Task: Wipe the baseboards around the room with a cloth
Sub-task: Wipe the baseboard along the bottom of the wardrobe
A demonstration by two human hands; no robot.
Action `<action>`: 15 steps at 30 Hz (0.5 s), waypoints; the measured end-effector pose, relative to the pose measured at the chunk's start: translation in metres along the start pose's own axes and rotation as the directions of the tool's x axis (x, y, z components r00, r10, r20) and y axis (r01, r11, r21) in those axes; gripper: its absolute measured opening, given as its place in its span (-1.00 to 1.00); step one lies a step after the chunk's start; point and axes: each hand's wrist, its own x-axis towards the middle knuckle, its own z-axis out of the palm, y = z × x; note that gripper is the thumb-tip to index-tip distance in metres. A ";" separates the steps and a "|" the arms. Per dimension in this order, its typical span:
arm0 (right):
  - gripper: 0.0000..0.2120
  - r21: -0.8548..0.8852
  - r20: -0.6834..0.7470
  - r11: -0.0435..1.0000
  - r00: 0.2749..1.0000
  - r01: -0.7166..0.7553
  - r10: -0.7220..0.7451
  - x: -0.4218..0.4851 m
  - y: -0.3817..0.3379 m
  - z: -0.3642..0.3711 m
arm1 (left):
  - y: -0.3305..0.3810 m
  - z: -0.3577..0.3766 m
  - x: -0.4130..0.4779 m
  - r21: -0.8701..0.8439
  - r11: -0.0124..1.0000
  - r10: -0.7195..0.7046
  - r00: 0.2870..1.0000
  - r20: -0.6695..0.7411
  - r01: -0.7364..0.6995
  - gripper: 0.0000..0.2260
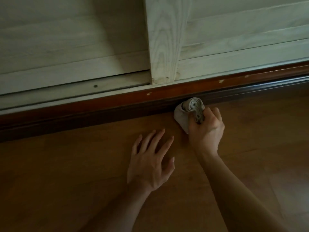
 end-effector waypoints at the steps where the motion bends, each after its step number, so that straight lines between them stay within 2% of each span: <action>1: -0.86 0.021 0.030 1.000 0.999 0.019 -0.020 -0.002 -0.003 0.002 | 0.000 0.000 0.001 0.004 1.000 -0.003 1.000 0.009 0.003 -0.49; 4: -0.82 0.058 0.156 0.994 0.982 0.098 -0.105 0.001 -0.008 -0.002 | 0.001 -0.003 0.001 0.015 1.000 -0.018 0.999 0.033 0.018 -0.49; 8: -0.81 0.015 0.113 0.999 0.993 0.029 -0.031 0.010 -0.001 -0.012 | 0.003 -0.005 0.000 0.039 0.999 -0.017 0.998 0.067 0.015 -0.47; 10: -0.78 0.027 0.117 0.998 0.991 0.056 -0.059 0.005 -0.007 -0.007 | 0.003 -0.004 0.002 0.038 0.999 -0.013 0.998 0.067 0.011 -0.47; 13: -0.76 0.075 0.200 0.988 0.968 0.136 -0.148 -0.004 -0.021 0.001 | 0.003 -0.006 0.002 0.023 1.000 -0.013 0.999 0.051 0.012 -0.48; 15: -0.79 0.071 0.191 0.988 0.970 0.140 -0.151 -0.002 -0.021 0.000 | 0.003 -0.006 0.002 0.017 1.000 -0.006 0.999 0.046 0.006 -0.48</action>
